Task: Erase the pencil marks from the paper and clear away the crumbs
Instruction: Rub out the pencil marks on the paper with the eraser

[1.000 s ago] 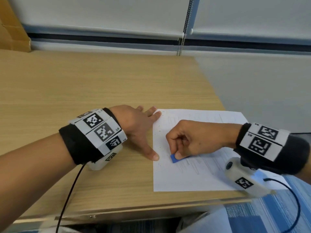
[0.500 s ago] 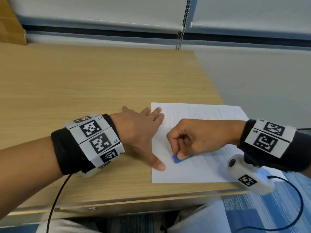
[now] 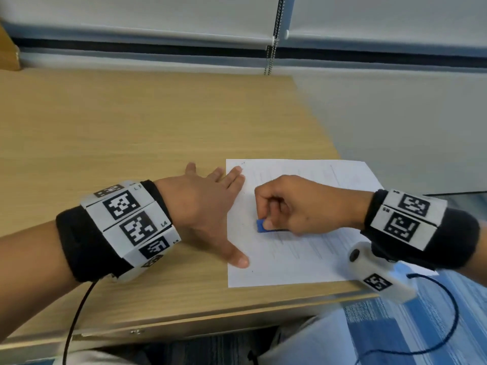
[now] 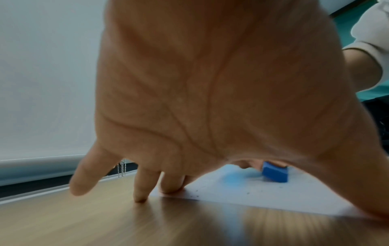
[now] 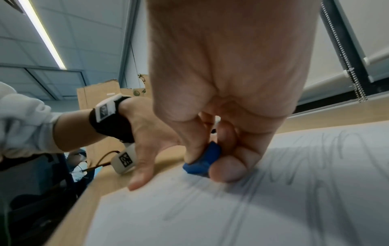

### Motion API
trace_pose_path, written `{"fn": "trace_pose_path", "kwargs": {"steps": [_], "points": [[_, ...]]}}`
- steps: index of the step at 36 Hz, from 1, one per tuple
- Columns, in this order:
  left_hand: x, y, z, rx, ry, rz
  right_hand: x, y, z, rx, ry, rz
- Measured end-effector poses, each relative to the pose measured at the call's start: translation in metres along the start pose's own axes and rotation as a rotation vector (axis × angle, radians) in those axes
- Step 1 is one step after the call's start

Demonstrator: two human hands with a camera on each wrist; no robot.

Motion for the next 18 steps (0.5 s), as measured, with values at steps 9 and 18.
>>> {"fn": "trace_pose_path", "kwargs": {"steps": [9, 18], "points": [[0.005, 0.003, -0.003, 0.03, -0.035, 0.04, -0.014, 0.025, 0.005, 0.074, -0.001, -0.036], [0.005, 0.002, -0.004, 0.035, -0.045, 0.035, -0.046, 0.068, 0.018, 0.16, -0.015, 0.26]]}}
Point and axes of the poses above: each hand's wrist, its own y-axis towards the middle knuckle, its own x-axis out of the palm, z = x × y, the point moved 1 cm from there along y, towards the middle knuckle, and after that the axes turned 2 degrees about -y, right-handed, at the moved point
